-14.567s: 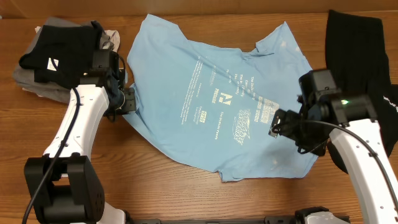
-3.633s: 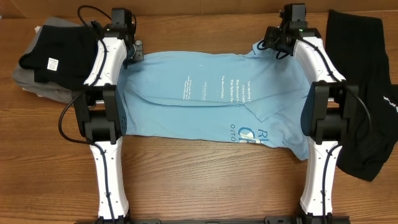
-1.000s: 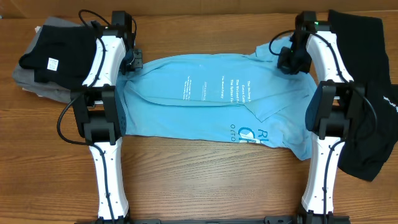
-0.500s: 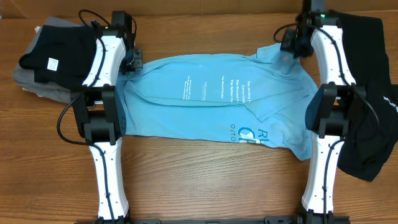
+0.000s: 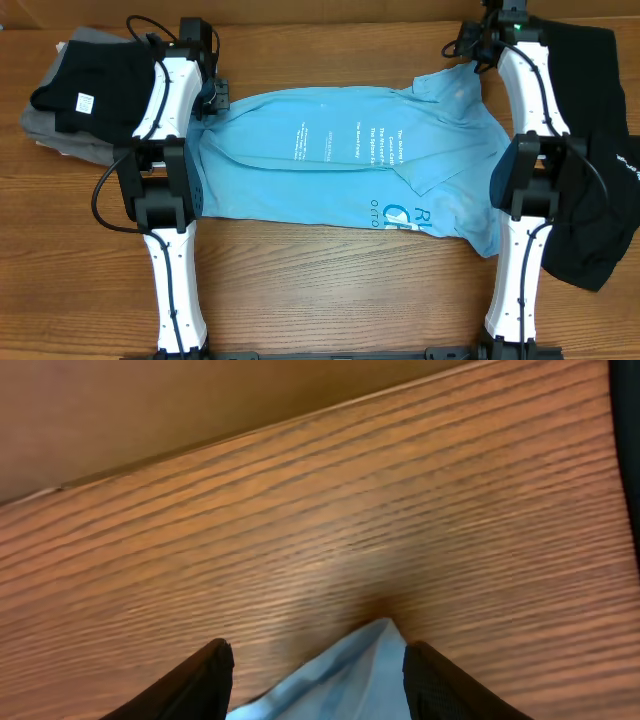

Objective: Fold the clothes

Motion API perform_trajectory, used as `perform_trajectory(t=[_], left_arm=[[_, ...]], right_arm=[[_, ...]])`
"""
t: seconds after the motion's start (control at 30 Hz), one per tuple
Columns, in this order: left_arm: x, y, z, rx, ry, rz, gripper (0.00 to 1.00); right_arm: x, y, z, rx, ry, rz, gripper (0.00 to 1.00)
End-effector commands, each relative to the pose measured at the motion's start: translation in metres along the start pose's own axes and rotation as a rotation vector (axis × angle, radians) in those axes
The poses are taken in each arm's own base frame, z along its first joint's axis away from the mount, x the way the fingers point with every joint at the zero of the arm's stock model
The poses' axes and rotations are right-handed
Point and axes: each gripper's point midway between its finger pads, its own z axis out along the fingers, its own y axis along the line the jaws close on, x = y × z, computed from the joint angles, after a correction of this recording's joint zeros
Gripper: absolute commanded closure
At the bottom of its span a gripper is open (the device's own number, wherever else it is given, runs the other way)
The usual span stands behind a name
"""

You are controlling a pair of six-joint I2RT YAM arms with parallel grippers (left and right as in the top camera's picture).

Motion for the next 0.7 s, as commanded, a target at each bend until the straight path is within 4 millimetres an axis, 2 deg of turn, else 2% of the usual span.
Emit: perform_trajectory(t=[0.0,0.23,0.33,0.37,0.4,0.53,0.67], left_arm=[[-0.001,0.007,0.0,-0.007,-0.004,-0.004,0.96],[-0.001,0.007,0.0,-0.007,-0.004,-0.004,0.96],[-0.001,0.007,0.0,-0.008,-0.004,-0.004,0.96],[-0.001,0.007,0.0,-0.008,-0.004,-0.004,0.96],[-0.002,0.007,0.0,-0.008,-0.006,-0.005,0.96],[-0.009,0.009,-0.002,-0.007,-0.033,-0.01,0.96],[-0.023,0.017,-0.019,-0.006,-0.082,-0.029,0.96]], right_arm=[[0.022,-0.011,0.027,0.036,0.045,-0.009,0.42],[0.044,-0.017,0.05,0.047,0.094,-0.009,0.41],[0.06,-0.023,0.065,0.057,0.131,-0.003,0.43],[0.063,-0.023,0.066,0.058,0.138,-0.003,0.46],[0.064,-0.023,0.066,0.059,0.143,-0.003,0.68],[0.055,-0.021,0.057,0.057,0.136,-0.002,0.96],[0.028,-0.016,0.033,0.046,0.094,-0.001,0.96]])
